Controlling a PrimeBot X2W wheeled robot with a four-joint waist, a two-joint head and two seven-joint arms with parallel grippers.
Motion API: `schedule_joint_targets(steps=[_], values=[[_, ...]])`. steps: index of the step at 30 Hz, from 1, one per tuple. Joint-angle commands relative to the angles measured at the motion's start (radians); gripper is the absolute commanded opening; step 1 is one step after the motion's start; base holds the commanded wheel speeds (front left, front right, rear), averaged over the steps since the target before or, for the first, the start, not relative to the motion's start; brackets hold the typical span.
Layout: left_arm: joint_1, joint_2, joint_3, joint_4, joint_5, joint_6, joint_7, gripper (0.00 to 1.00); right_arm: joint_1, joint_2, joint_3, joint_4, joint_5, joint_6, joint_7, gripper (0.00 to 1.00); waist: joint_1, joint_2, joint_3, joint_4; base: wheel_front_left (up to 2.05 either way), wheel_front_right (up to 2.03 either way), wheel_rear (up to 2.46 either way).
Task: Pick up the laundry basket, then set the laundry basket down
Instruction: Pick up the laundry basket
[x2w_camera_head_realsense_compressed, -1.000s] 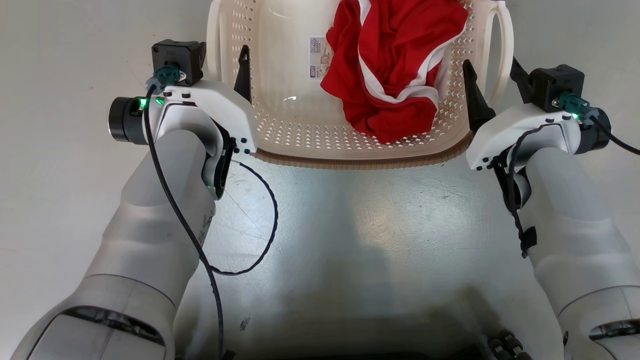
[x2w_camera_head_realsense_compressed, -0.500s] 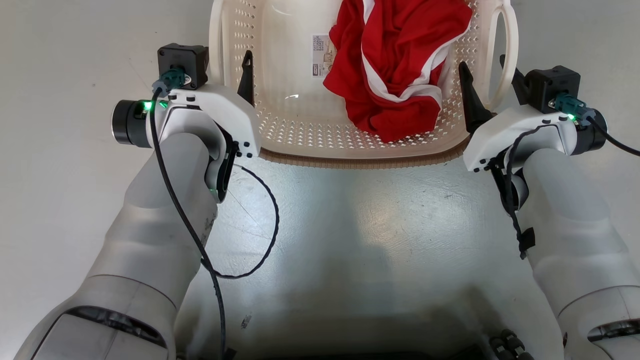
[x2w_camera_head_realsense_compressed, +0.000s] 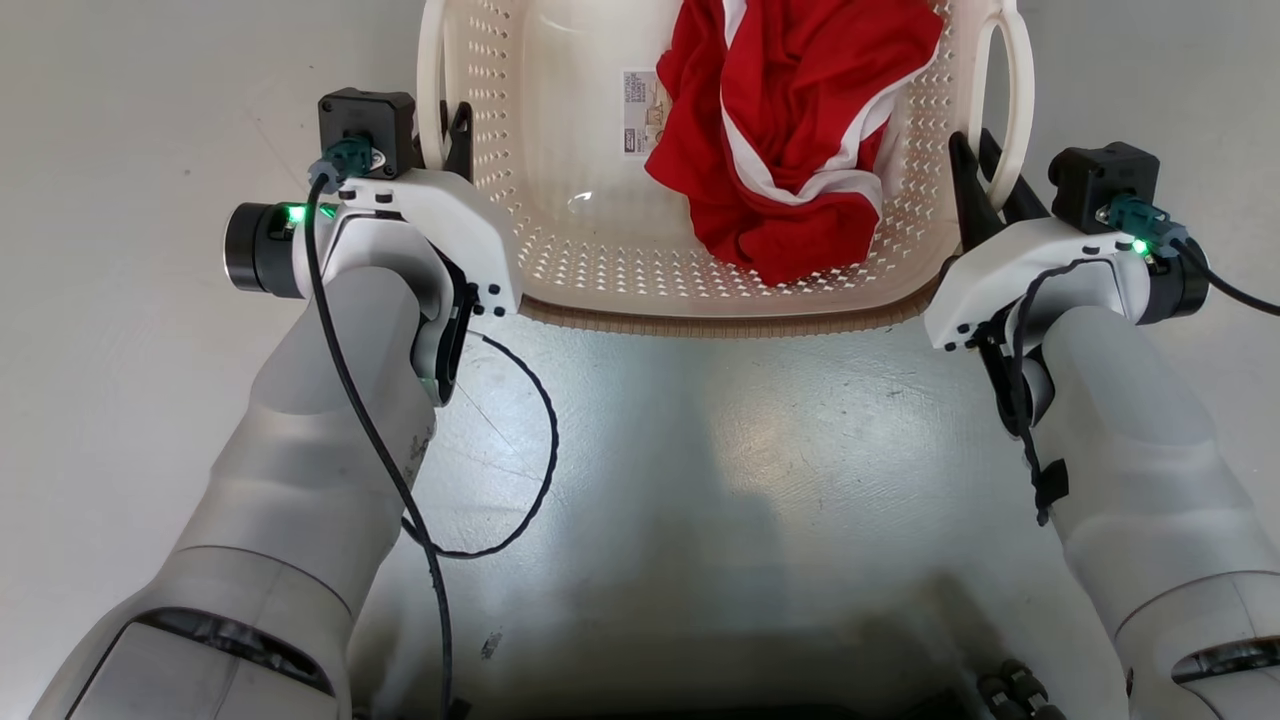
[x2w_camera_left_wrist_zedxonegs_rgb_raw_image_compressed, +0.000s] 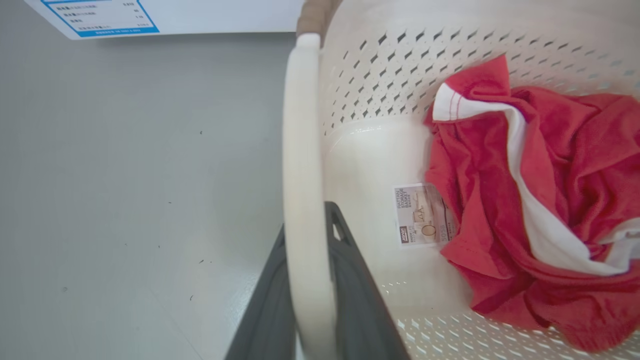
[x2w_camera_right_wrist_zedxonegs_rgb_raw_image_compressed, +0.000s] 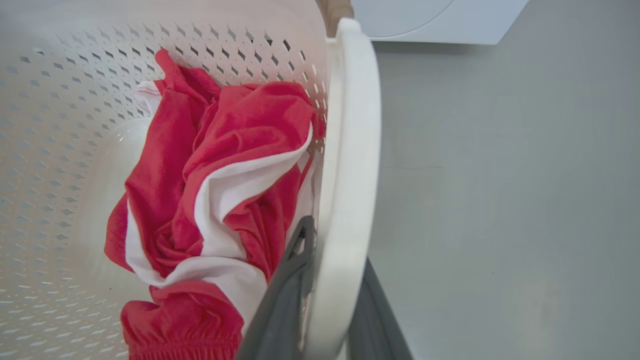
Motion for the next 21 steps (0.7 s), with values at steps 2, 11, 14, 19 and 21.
schedule_joint_targets(steps=[2,11,14,19,21], values=[[0.012,0.021,-0.003,-0.015,-0.009,0.004,-0.006,0.00,0.022,0.017,0.032,0.003,0.006,0.007,-0.011,0.00,-0.0001,0.0000,-0.004,-0.002,0.00,0.00,0.00],[0.033,0.021,-0.043,0.006,-0.039,0.013,-0.006,0.00,0.024,0.017,0.115,0.049,0.074,0.007,-0.011,0.00,-0.0001,0.0000,-0.046,-0.010,0.00,0.00,0.00],[0.047,0.021,-0.057,0.019,-0.048,0.013,-0.006,0.00,0.034,0.017,0.156,0.065,0.105,0.007,-0.011,0.00,-0.0001,0.0000,-0.070,-0.014,0.00,0.00,0.00],[0.084,0.021,-0.078,0.036,-0.074,0.013,-0.006,0.00,0.056,0.017,0.219,0.099,0.163,0.007,-0.011,0.00,-0.0001,0.0000,-0.126,-0.020,0.00,0.00,0.00],[0.101,0.021,-0.087,0.043,-0.085,0.011,-0.006,0.00,0.068,0.017,0.244,0.115,0.186,0.007,-0.008,0.00,-0.0001,0.0000,-0.157,-0.022,0.00,0.00,0.00]])
